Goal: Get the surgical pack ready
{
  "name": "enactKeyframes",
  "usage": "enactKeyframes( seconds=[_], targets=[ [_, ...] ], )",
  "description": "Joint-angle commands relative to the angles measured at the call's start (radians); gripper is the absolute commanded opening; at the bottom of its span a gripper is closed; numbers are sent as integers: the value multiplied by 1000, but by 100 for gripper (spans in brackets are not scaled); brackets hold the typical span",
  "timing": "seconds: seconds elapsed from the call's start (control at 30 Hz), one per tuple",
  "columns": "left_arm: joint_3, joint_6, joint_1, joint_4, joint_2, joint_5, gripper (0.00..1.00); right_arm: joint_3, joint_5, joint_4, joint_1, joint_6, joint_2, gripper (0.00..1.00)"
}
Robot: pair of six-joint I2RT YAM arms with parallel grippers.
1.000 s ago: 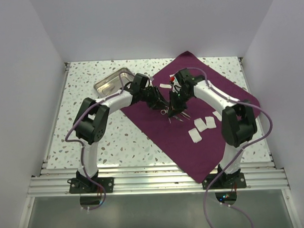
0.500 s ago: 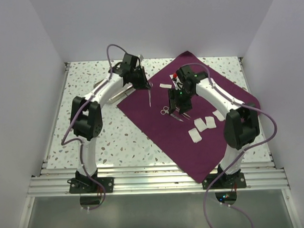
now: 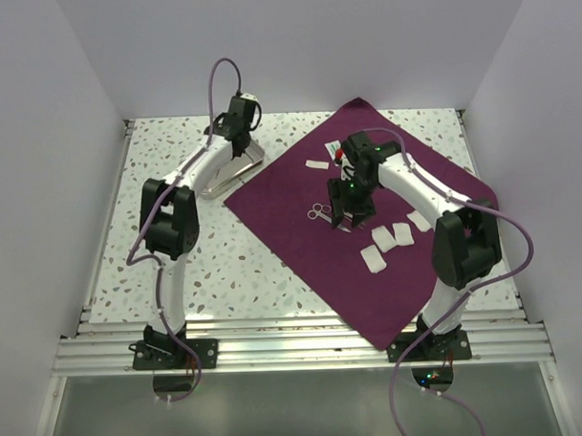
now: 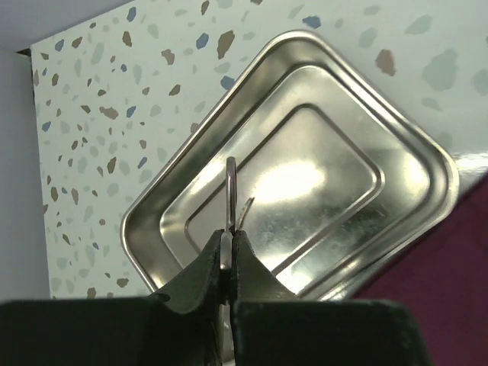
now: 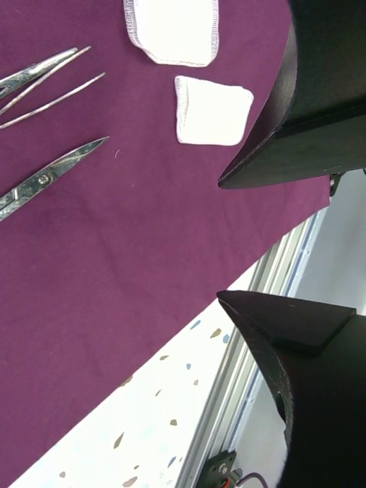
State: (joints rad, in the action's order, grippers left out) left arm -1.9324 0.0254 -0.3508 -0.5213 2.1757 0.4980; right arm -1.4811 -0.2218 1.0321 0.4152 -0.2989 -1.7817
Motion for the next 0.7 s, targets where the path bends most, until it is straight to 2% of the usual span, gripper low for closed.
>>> enactKeyframes(
  seconds=[0.0,0.13,0.27,0.33,0.43,0.67],
  targets=[
    [7,146,36,84,59,140,0,-50,-7,31,-7,37,-5,59],
    [-10,183,49,110,120,149,0,-54,-19,32,-13,44,-34,59],
    [-72,168,50,60,168,120,0,-111,-22,40,-16,55,-102,60],
    [-83,145,50,26,170,77,9,-172,-25,62,-16,60,-139,60],
    [-63,119,50,20,147,42,29,-261,-31,79,-16,66,-222,62],
    [-39,53,50,-25,70,33,48,-341,15,83,-15,92,-308,62]
  ],
)
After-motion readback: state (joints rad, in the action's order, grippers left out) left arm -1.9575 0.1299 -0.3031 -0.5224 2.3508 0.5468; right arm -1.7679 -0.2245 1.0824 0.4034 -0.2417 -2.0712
